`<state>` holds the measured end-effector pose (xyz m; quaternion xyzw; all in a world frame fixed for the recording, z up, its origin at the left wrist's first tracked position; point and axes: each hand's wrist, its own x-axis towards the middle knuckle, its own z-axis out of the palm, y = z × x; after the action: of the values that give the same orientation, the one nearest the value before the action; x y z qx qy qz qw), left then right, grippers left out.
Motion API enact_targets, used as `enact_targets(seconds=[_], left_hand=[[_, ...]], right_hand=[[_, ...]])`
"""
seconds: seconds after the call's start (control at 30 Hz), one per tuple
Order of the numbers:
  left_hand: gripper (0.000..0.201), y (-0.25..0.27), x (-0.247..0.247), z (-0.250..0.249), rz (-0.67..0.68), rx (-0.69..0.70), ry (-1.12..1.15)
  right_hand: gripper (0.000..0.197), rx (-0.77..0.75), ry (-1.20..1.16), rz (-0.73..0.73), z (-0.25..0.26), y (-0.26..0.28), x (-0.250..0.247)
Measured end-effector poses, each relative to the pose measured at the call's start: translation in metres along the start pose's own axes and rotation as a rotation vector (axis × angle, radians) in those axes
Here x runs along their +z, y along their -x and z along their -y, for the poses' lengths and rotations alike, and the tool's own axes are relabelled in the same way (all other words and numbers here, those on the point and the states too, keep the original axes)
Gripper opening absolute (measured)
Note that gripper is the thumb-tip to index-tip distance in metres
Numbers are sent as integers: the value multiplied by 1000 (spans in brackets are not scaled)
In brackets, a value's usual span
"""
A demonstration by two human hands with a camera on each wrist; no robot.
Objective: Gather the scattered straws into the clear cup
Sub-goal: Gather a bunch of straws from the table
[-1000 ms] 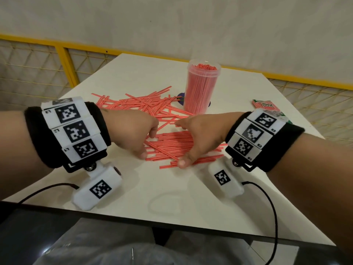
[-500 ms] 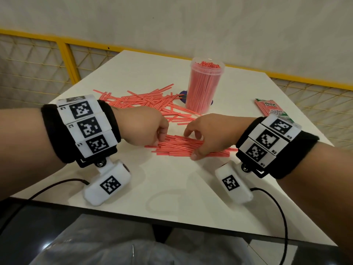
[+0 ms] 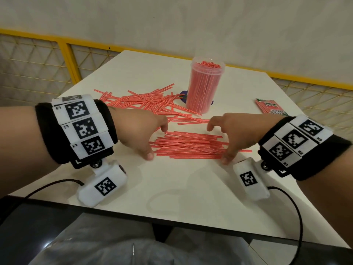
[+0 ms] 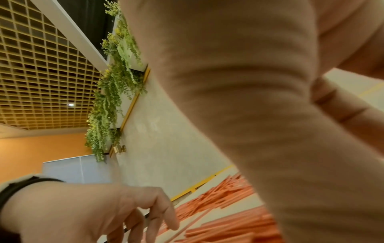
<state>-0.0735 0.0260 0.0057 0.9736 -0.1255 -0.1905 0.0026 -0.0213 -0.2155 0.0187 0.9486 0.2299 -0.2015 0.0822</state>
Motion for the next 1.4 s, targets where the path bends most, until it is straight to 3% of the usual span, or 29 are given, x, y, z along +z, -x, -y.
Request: enact_targets(seconds=[0.17,0.5,0.67,0.83,1.4], left_hand=[[70,-4,3,-3,6,-22,3],[59,-13,0,-8,-7,-20,70],[55,-8,2,-6,-23,-16,127],[56,-5,2,-8,-7,-11,149],[78,-8,-8,-23,82,1,-1]], right_hand=[[87,32,-75,-6,-10,2,9],[81,3,-118,-73,-1,0,9],[75,70,-5,-38,-9,8,10],[72,109,15,-20,-22,14,13],[57,-4,-21,-3,-21,17,22]])
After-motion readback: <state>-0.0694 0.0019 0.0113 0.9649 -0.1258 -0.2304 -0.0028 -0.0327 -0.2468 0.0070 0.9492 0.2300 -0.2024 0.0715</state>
